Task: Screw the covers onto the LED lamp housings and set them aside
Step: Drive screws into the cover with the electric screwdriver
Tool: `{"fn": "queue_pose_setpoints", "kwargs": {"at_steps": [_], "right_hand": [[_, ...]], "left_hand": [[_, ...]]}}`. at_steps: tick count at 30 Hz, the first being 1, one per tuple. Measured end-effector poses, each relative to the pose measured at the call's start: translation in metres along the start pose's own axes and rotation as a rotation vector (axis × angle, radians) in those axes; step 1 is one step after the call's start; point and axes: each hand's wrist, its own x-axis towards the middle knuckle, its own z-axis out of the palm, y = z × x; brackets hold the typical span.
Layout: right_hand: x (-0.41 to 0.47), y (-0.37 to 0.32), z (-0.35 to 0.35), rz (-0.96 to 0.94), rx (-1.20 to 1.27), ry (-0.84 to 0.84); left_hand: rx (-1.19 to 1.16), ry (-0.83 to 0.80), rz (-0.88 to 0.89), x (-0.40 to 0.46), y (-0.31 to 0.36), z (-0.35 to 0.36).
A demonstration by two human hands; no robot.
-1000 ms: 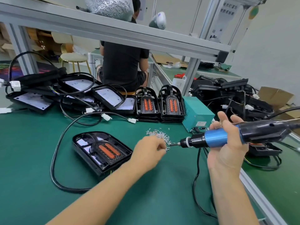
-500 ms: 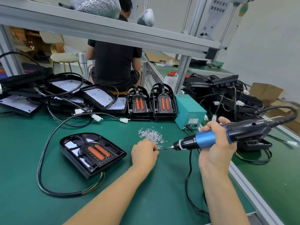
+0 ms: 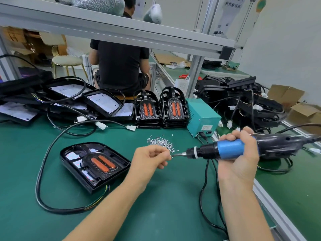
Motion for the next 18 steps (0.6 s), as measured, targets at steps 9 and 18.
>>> {"fn": "queue_pose_setpoints", "kwargs": {"at_steps": [9, 18], "right_hand": [[-0.012, -0.005, 0.03, 0.058, 0.169, -0.089], [-0.02, -0.001, 0.042, 0.111, 0.186, -0.126]], "left_hand": [[-0.126, -0.01, 0.061, -0.017, 0.026, -0.027], [0.02, 0.009, 0.107, -0.025, 0.035, -0.041]]}}
